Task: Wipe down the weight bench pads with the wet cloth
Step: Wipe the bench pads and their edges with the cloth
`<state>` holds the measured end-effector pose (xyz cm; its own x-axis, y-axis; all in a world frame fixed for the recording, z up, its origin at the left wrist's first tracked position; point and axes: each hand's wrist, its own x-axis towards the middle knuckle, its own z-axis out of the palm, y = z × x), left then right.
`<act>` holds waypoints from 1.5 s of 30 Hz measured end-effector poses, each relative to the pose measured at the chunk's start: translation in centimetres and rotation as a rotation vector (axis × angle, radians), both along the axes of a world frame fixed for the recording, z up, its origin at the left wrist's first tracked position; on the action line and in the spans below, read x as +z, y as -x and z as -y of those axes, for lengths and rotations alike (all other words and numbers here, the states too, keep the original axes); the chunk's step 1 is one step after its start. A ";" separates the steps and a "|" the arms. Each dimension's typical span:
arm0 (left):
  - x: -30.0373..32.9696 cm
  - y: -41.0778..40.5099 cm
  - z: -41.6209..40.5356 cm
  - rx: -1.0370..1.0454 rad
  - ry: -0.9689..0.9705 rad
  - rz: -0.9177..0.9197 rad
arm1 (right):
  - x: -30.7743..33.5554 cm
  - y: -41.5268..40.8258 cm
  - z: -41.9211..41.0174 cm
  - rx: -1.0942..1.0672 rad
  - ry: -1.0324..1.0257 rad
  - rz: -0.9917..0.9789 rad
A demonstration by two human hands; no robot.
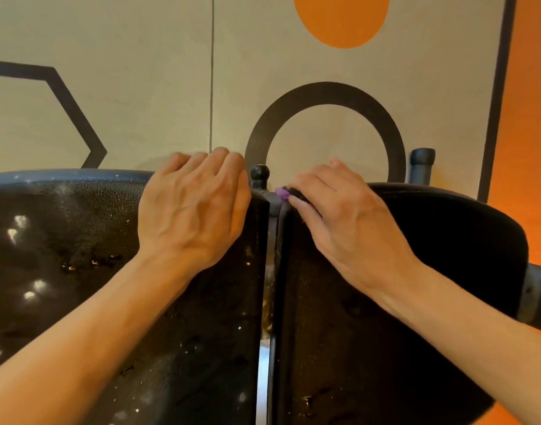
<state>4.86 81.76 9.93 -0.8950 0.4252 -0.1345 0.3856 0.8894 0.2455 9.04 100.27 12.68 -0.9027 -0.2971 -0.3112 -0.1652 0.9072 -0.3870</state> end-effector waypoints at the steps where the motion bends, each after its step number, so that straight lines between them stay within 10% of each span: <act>1: 0.0 -0.1 0.0 -0.001 -0.001 0.006 | -0.1 -0.6 0.4 -0.009 0.001 -0.028; 19: 0.7 -5.4 4.5 -0.039 -0.203 -0.064 | -1.6 -8.7 2.0 0.482 -0.191 -0.157; 45: -0.3 -14.9 6.6 0.002 -0.166 0.007 | -1.4 -8.6 1.6 0.433 -0.204 -0.173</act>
